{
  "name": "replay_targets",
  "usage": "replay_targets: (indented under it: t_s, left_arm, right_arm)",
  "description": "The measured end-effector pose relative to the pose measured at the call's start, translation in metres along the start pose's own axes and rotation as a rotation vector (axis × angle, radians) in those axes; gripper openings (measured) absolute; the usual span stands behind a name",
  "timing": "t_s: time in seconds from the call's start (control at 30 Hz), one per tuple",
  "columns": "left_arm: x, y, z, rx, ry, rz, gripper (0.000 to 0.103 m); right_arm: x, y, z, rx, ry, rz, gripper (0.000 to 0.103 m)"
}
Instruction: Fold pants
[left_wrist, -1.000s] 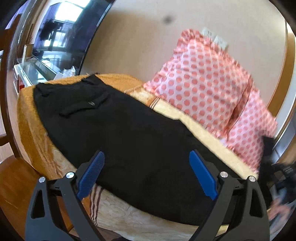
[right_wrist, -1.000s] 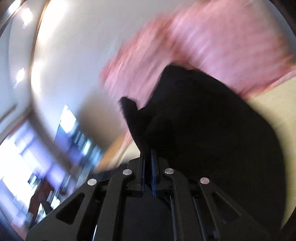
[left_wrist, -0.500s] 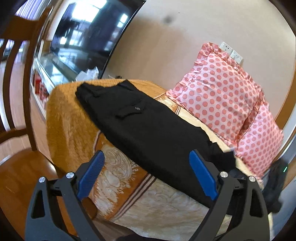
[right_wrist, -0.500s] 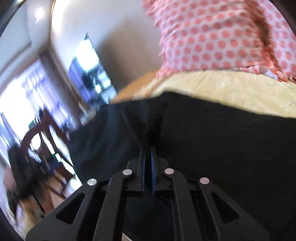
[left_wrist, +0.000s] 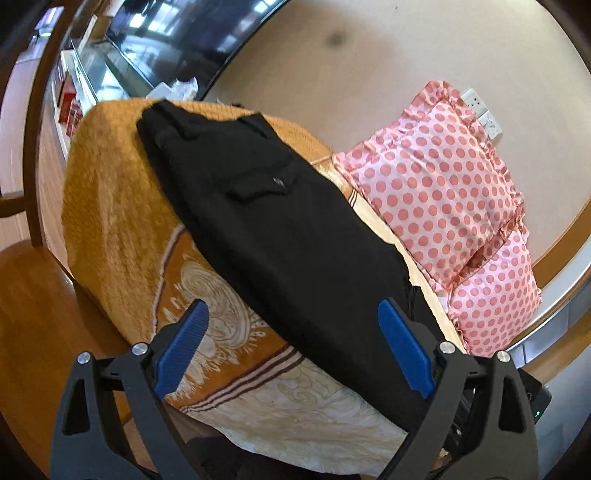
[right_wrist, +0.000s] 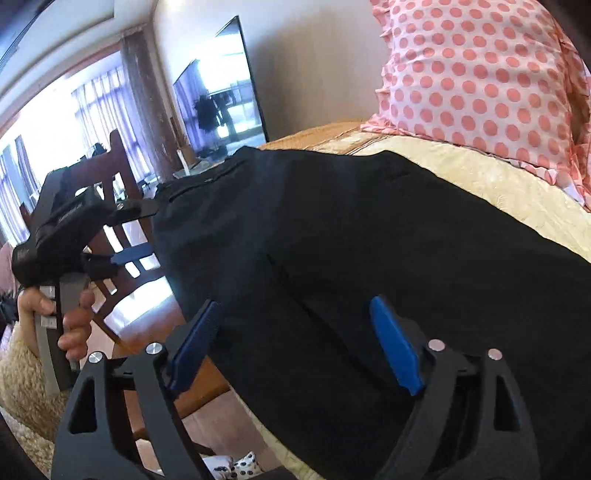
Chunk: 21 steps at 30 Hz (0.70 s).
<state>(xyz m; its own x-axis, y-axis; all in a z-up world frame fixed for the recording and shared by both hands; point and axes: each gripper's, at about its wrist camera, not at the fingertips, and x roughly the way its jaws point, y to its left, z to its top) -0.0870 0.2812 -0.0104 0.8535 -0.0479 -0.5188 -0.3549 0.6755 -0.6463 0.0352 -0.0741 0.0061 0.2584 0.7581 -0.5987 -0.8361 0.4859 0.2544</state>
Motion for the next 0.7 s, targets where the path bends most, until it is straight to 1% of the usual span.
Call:
replay_targets:
  t_s: [0.13,0.2,0.27,0.33,0.37,0.47,0.57,0.7]
  left_arm:
    - [0.013,-0.006,0.002,-0.012,0.039,-0.008,0.092]
    - [0.017,-0.008,0.004,-0.016,0.050,-0.012,0.093]
    - [0.019,-0.013,0.007,-0.022,0.059,0.014,0.094]
    - [0.020,-0.015,0.008,-0.030,0.070,0.029,0.095]
    - [0.020,-0.016,0.008,-0.034,0.075,0.030,0.095]
    - [0.016,-0.024,0.009,-0.028,0.077,0.004,0.095]
    - [0.016,-0.029,0.011,-0.011,0.073,0.000,0.095]
    - [0.020,-0.020,0.021,-0.070,0.062,-0.026,0.095]
  right_arm:
    - [-0.001,-0.009,0.001,0.044,-0.014,0.039,0.087]
    - [0.000,-0.013,0.002,0.044,-0.017,0.042,0.088]
    - [-0.002,-0.010,-0.001,0.034,-0.022,0.040,0.090]
    - [-0.001,-0.009,0.004,0.029,-0.027,0.042,0.091]
    - [-0.010,0.001,0.006,0.029,-0.030,0.042,0.091]
    - [-0.011,0.001,0.006,0.030,-0.036,0.052,0.092]
    - [-0.012,-0.001,0.006,0.035,-0.044,0.061,0.092]
    - [-0.013,0.000,0.004,0.031,-0.045,0.063,0.092]
